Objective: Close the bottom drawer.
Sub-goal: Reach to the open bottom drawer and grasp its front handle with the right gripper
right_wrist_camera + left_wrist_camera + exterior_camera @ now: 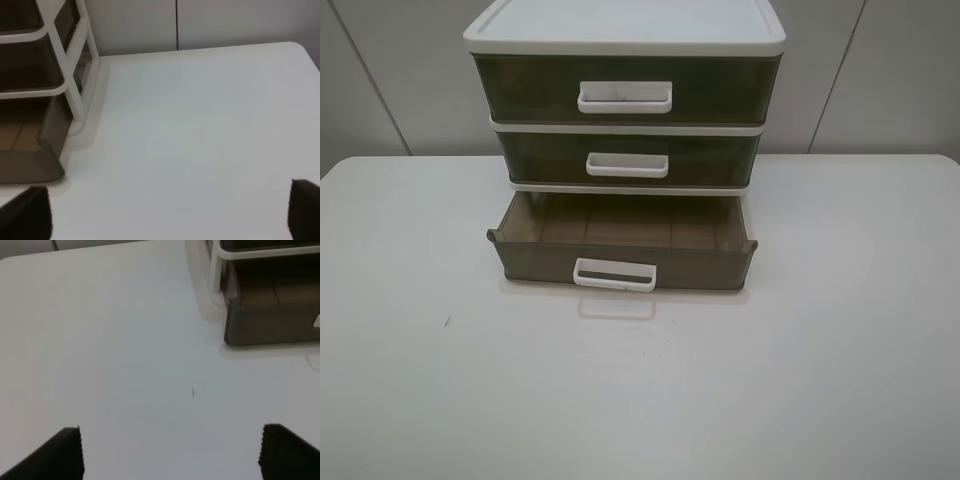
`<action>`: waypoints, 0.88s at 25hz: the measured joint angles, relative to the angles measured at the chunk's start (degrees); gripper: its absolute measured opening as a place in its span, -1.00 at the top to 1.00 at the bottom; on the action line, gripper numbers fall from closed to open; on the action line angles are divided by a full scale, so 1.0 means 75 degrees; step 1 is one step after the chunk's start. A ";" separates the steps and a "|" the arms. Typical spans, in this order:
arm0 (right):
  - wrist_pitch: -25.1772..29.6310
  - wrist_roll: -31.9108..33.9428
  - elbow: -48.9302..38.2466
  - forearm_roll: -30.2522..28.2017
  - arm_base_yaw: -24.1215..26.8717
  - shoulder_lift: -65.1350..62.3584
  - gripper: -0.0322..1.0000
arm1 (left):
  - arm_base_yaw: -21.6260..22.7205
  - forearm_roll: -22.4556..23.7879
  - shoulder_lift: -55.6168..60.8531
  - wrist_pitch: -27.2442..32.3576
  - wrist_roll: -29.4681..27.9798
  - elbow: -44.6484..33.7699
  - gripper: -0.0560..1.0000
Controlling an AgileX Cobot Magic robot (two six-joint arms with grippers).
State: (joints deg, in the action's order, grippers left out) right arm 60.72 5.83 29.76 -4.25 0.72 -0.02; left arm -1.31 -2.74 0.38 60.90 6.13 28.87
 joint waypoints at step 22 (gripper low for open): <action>0.0000 0.0000 0.0000 0.0000 -0.0637 0.1094 -0.67 | 0.0000 0.0000 0.0000 0.0000 0.0000 0.0000 -0.47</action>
State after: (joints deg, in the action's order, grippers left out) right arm 60.72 5.83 29.76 -4.25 -4.06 8.18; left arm -1.31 -2.74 0.38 60.90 6.13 28.87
